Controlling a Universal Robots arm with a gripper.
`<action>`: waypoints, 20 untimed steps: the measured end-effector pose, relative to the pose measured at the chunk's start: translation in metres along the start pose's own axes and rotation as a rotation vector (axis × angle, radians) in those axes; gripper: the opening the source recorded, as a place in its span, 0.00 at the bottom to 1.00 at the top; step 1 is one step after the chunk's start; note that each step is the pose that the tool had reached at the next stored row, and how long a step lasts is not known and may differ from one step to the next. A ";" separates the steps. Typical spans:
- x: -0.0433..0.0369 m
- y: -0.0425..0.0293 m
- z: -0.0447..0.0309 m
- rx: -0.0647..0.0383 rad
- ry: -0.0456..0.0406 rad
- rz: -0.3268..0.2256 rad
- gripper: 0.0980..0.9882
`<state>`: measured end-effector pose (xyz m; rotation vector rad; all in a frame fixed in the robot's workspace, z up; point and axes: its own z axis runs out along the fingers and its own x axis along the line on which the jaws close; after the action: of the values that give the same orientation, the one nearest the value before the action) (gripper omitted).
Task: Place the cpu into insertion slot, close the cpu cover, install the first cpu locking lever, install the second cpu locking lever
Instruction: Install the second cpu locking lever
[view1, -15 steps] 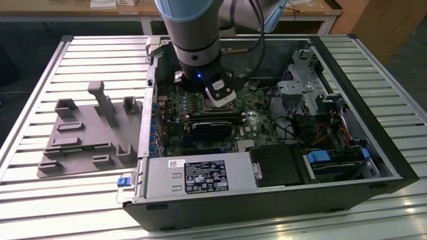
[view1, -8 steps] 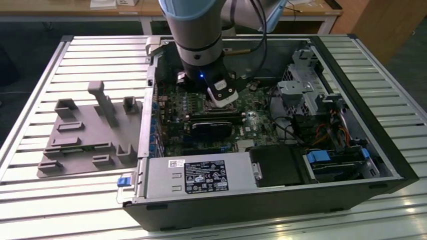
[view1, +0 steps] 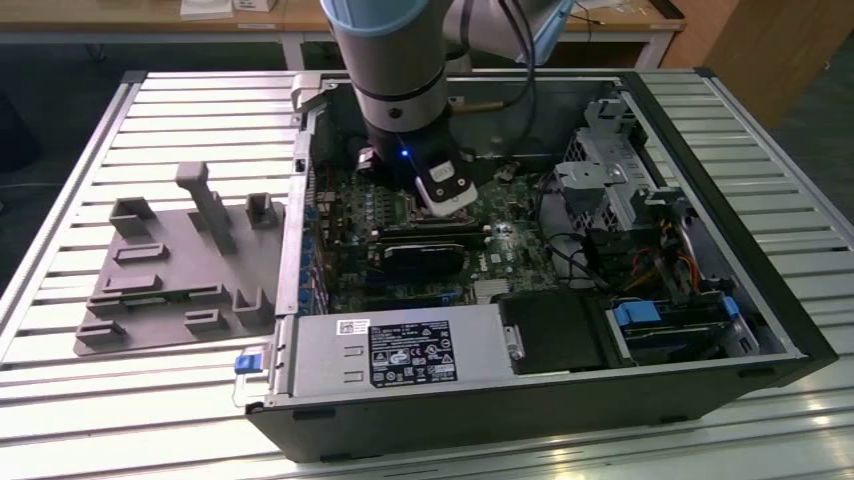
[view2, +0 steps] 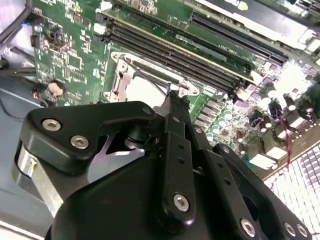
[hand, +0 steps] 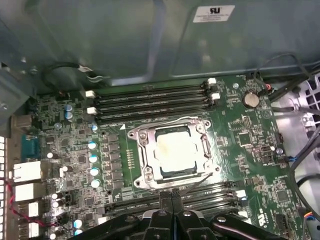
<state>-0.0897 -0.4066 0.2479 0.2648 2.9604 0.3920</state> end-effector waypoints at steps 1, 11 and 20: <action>-0.0008 -0.0001 0.0009 0.001 -0.0006 0.002 0.00; -0.0034 -0.0021 0.0110 0.003 -0.0033 0.011 0.00; -0.0023 -0.0047 0.0200 0.003 -0.0034 0.011 0.00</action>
<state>-0.0849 -0.4066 0.2279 0.2818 2.9576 0.3887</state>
